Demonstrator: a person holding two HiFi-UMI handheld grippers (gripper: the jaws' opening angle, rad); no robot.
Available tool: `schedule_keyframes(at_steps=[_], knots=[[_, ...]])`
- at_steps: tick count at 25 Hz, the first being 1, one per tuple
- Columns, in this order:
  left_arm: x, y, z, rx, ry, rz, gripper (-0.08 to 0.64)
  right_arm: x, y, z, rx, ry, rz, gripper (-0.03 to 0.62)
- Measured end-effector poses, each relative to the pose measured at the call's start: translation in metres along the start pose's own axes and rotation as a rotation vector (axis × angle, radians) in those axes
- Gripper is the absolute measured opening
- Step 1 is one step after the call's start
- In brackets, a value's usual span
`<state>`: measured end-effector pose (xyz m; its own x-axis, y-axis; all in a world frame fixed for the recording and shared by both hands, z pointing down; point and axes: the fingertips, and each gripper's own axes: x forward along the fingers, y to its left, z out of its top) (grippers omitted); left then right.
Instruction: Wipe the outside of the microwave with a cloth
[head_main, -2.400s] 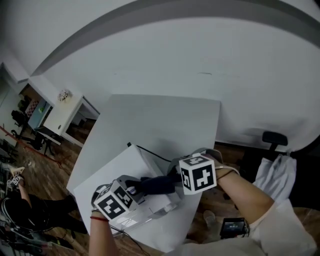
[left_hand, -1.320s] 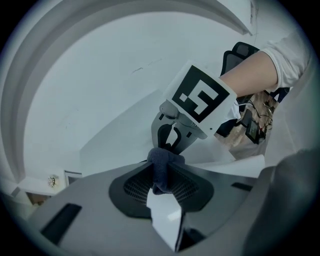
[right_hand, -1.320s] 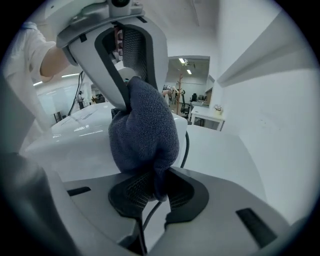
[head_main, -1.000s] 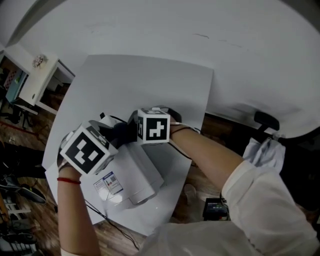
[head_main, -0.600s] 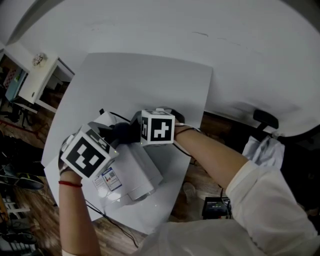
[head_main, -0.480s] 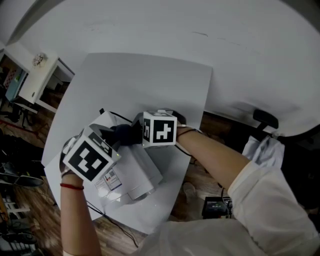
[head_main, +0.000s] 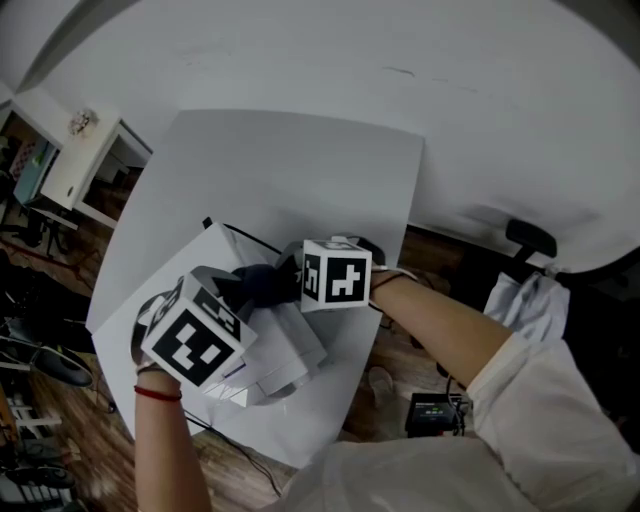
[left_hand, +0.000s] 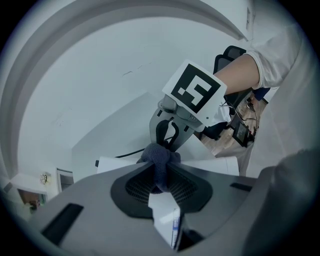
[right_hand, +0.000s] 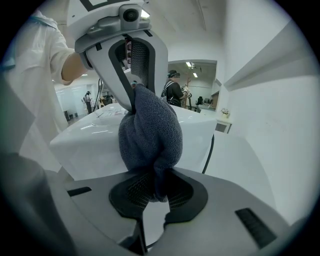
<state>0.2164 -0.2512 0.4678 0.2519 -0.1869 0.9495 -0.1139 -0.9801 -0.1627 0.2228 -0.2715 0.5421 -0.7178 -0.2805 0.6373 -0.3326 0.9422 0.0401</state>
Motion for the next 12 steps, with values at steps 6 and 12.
schedule_keyframes(at_steps=[6,12], knots=[[-0.003,-0.023,-0.001,0.017,-0.003,-0.014,0.067,-0.007,0.019,-0.004,-0.003,0.0,0.015,0.061],[-0.007,-0.05,-0.001,0.032,-0.026,-0.023,0.067,-0.016,0.046,-0.012,0.014,-0.008,0.027,0.061]])
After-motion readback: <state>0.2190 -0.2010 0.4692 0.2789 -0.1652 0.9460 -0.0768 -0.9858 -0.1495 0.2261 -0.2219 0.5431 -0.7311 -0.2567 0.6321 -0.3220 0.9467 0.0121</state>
